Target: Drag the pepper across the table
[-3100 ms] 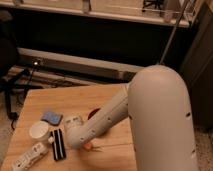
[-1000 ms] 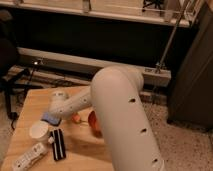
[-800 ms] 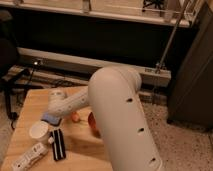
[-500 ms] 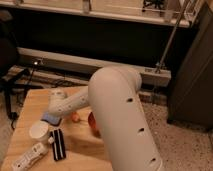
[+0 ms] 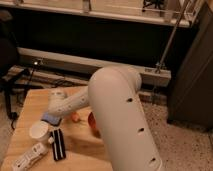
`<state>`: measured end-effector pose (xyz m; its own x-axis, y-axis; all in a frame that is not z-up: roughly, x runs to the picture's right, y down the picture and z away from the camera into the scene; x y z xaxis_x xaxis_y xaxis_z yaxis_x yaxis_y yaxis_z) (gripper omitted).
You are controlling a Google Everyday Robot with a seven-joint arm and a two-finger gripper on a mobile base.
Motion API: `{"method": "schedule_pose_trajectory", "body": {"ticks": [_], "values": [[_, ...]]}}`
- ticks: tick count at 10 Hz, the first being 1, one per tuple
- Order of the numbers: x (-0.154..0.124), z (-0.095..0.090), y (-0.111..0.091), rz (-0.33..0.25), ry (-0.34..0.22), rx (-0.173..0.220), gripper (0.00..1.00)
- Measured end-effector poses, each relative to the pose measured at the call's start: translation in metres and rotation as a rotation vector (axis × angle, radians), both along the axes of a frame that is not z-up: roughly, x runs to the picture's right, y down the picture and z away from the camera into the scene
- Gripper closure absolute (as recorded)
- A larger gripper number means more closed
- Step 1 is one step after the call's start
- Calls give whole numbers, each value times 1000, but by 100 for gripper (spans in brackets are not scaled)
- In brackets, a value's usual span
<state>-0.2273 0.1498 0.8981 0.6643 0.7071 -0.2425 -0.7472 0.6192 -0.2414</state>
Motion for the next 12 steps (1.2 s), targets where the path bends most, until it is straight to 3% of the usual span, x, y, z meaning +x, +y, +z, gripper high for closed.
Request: {"method": "schedule_pose_trajectory", "body": {"ticks": [4,7,12], "values": [[-9,11,-21,24,-31,13,90],[-14,34,-43,56,-79,4,90],[-20,65,-83,71,-119,22,90]]}}
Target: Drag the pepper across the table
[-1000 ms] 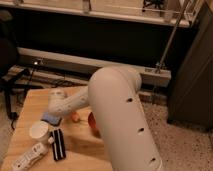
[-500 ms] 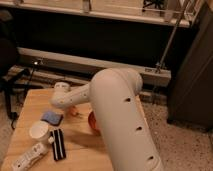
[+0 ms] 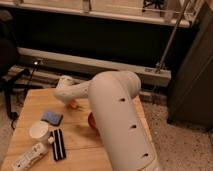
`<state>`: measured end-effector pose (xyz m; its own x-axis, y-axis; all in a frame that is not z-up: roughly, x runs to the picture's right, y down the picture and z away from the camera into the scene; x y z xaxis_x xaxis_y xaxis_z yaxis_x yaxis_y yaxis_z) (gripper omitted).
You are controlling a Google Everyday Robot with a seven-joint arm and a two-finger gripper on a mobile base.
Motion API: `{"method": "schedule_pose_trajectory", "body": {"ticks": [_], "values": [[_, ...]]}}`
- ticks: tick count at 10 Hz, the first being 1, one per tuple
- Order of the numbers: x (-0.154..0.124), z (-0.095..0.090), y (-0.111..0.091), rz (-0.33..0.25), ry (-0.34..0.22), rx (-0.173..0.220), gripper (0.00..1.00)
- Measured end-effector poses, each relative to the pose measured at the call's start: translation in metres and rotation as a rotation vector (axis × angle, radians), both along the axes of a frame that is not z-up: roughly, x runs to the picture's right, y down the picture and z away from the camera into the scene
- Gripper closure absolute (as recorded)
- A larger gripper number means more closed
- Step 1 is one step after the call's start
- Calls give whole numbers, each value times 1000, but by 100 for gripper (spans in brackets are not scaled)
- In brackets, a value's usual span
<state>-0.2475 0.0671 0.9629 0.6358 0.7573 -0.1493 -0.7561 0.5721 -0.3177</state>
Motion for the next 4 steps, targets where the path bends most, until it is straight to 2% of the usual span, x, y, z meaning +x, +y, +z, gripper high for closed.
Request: {"method": "schedule_pose_trajectory", "body": {"ticks": [4], "values": [[-9,20,-19,-9,-27,-13,90]]}}
